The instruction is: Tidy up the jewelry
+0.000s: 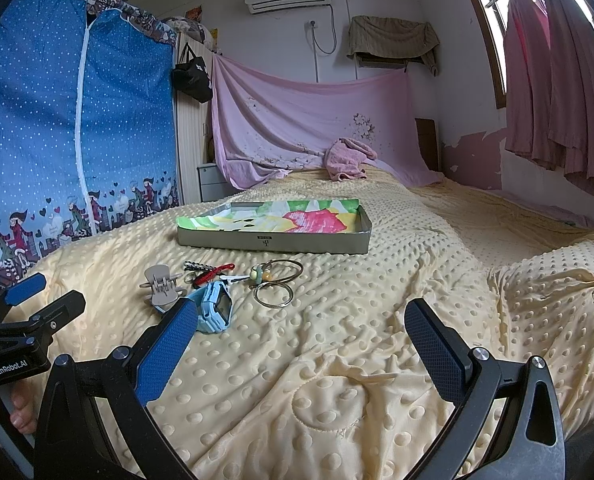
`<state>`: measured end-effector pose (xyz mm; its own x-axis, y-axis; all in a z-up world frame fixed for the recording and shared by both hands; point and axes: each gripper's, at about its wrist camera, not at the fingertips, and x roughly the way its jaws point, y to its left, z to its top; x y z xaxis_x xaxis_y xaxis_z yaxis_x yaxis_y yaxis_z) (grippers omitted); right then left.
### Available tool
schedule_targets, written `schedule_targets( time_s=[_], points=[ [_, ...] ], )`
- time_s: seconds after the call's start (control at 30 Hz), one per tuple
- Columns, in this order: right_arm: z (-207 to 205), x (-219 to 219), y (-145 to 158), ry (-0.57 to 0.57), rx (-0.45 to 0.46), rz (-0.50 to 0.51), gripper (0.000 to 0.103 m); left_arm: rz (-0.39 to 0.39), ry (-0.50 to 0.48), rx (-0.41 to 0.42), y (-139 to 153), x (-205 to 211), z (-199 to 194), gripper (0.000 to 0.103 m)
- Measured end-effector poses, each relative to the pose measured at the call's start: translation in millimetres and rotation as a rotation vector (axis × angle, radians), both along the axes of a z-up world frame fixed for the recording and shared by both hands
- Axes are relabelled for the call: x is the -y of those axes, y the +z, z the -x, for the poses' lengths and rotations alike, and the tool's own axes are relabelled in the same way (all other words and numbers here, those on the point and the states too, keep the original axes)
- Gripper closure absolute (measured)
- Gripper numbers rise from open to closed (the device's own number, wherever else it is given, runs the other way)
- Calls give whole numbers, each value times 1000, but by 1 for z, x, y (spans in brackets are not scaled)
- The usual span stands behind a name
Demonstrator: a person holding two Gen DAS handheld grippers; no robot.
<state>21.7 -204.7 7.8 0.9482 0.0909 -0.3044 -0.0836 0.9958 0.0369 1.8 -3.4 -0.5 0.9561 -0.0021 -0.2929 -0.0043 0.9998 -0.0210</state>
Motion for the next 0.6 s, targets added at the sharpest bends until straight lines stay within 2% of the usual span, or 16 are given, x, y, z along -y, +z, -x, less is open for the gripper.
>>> schedule_targets(
  time_s=[0.3,0.6],
  points=[
    [0,-1,0,-1,0,0,1,-4,-1,-11,-5,-1,-2,0],
    [-6,-1,-4,-7,-19,-1,1,-13,6,-58,-9,-2,-10,0]
  ],
)
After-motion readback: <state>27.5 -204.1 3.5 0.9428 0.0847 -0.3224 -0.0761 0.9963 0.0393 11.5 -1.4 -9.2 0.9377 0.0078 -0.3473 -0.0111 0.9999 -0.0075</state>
